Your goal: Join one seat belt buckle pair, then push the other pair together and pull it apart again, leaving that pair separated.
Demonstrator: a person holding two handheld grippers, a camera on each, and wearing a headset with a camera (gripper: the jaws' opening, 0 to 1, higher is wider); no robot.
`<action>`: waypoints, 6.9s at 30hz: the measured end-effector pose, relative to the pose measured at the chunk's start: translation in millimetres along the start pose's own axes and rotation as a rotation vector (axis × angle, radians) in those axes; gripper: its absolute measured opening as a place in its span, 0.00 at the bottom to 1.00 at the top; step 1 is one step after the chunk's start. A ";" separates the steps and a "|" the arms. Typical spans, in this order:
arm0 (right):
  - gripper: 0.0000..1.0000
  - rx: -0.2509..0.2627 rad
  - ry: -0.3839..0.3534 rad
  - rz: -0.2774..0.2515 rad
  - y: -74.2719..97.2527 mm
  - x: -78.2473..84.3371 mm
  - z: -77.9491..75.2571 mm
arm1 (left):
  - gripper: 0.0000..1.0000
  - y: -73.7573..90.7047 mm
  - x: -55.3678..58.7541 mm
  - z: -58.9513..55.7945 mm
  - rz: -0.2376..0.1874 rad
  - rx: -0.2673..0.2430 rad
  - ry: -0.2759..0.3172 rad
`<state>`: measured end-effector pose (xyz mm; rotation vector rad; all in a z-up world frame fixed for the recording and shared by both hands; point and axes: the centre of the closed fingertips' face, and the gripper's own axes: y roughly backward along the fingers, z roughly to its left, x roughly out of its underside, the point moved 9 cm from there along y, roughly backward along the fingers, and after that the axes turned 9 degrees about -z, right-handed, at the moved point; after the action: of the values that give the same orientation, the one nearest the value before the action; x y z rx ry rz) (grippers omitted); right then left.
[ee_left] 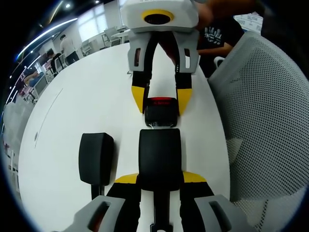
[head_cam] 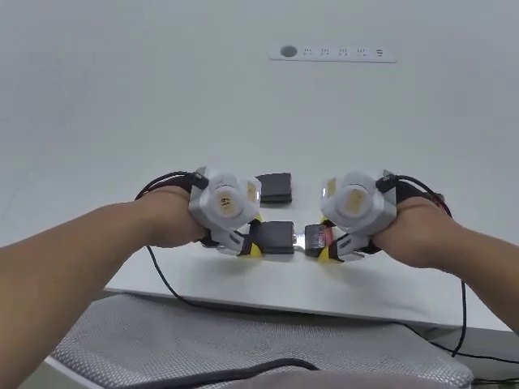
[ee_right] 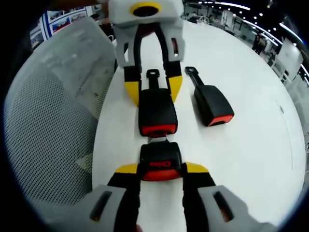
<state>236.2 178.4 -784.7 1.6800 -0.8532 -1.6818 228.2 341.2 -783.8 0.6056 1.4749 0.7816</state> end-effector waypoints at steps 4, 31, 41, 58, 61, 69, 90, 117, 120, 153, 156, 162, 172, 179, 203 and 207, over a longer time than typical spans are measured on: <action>0.32 0.002 -0.006 0.000 -2.2 -2.7 0.2 | 0.31 0.0 0.1 0.3 0.003 -0.003 0.003; 0.32 -0.010 0.009 -0.030 -1.6 2.5 0.3 | 0.31 1.6 2.9 -1.5 -0.021 -0.022 0.019; 0.33 -0.014 -0.009 -0.066 -0.8 4.8 0.2 | 0.31 2.9 1.4 -1.6 -0.015 -0.026 0.018; 0.35 -0.026 0.029 -0.026 -2.7 0.2 1.4 | 0.33 1.2 -1.0 0.0 0.028 0.000 0.030; 0.36 -0.024 0.016 -0.024 -3.1 -0.4 1.9 | 0.33 1.5 -0.5 -0.8 0.022 -0.017 0.062; 0.38 0.000 0.000 -0.031 -2.6 1.2 4.1 | 0.33 5.2 3.5 -2.1 0.020 -0.048 0.101; 0.37 0.013 0.027 -0.116 30.6 -14.4 8.1 | 0.33 43.2 -23.8 14.7 0.043 -0.142 0.047; 0.35 0.247 -0.105 0.011 120.9 87.6 -54.1 | 0.36 19.3 -32.7 80.4 0.082 -0.134 0.017; 0.34 0.253 -0.126 0.033 126.4 101.5 -58.9 | 0.36 15.2 -29.8 80.8 0.090 -0.133 0.007; 0.32 0.141 -0.111 0.072 111.8 129.9 -73.4 | 0.30 -0.3 -18.6 84.0 0.213 -0.030 -0.100; 0.33 0.147 -0.113 0.068 111.7 129.4 -73.4 | 0.30 0.0 -18.7 84.3 0.218 -0.024 -0.097; 0.33 0.140 -0.108 0.079 108.8 123.4 -75.4 | 0.31 -1.5 -21.3 83.7 0.236 -0.010 -0.100; 0.33 0.135 -0.066 0.067 90.3 98.6 -72.2 | 0.31 -1.4 -19.9 85.9 0.238 -0.001 -0.088; 0.33 0.123 -0.054 0.066 77.6 81.5 -70.9 | 0.31 -1.7 -18.7 87.4 0.239 0.002 -0.092; 0.33 0.084 0.004 0.019 18.5 8.3 -71.0 | 0.31 -0.6 -19.4 84.1 0.223 -0.004 -0.084; 0.33 0.079 0.014 0.023 14.8 3.2 -72.9 | 0.31 -0.6 -20.0 83.8 0.226 -0.003 -0.080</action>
<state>308.6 165.1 -774.1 1.7262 -0.9397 -1.6383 312.8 334.3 -769.1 0.8017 1.3460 0.9234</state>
